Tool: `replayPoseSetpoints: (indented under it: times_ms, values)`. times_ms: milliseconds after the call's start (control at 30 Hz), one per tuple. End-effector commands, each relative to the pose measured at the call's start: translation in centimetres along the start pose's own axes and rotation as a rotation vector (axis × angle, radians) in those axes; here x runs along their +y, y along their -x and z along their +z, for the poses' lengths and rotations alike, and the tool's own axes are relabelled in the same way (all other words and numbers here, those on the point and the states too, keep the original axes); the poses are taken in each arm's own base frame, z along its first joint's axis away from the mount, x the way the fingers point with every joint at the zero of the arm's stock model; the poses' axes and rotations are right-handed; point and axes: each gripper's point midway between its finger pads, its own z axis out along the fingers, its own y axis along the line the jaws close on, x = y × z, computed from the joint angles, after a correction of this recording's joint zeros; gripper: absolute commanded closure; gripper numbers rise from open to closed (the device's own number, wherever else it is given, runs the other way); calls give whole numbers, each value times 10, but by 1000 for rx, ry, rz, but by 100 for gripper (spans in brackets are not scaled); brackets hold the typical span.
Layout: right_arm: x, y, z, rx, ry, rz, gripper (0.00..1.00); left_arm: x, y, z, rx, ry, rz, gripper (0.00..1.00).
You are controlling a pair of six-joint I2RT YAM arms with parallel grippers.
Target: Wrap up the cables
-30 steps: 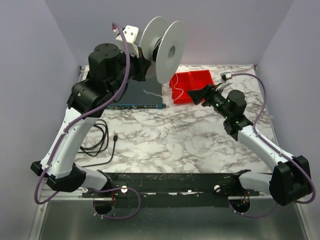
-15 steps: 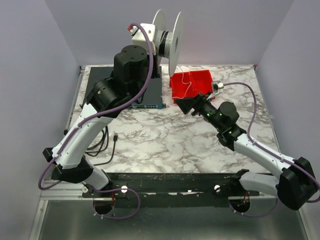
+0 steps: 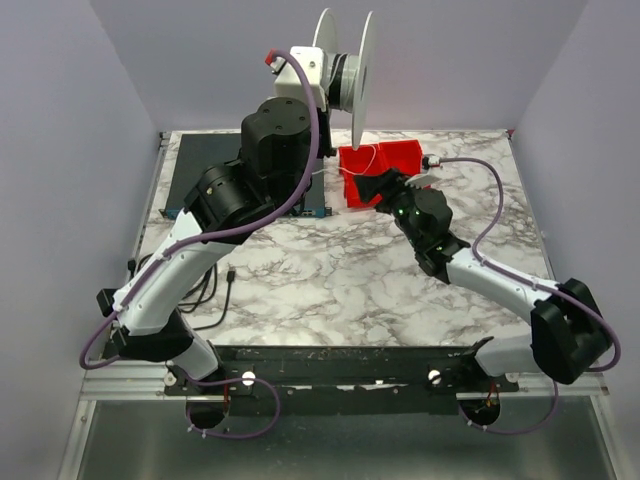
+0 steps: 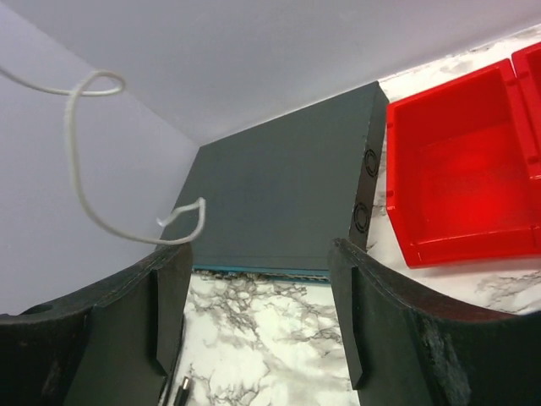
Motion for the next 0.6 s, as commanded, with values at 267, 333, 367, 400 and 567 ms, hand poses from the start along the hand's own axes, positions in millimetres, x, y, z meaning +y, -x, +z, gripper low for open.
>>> replayPoseSetpoints:
  times_ms: [267, 333, 367, 400, 567]
  values:
    - [17, 20, 11, -94, 15, 102, 30, 7, 49, -5, -134, 69, -80, 100]
    - [16, 20, 4, -101, 22, 111, 30, 7, 51, -5, -140, 74, -82, 100]
    - [15, 19, 1, -97, 21, 115, 30, 6, 51, -5, -142, 70, -81, 100]
    - [16, 19, -3, -99, 27, 121, 31, 4, 52, -5, -144, 68, -80, 100]
    - [-2, 15, -25, -103, -25, 141, 32, -1, 56, -8, -158, 72, -67, 100]
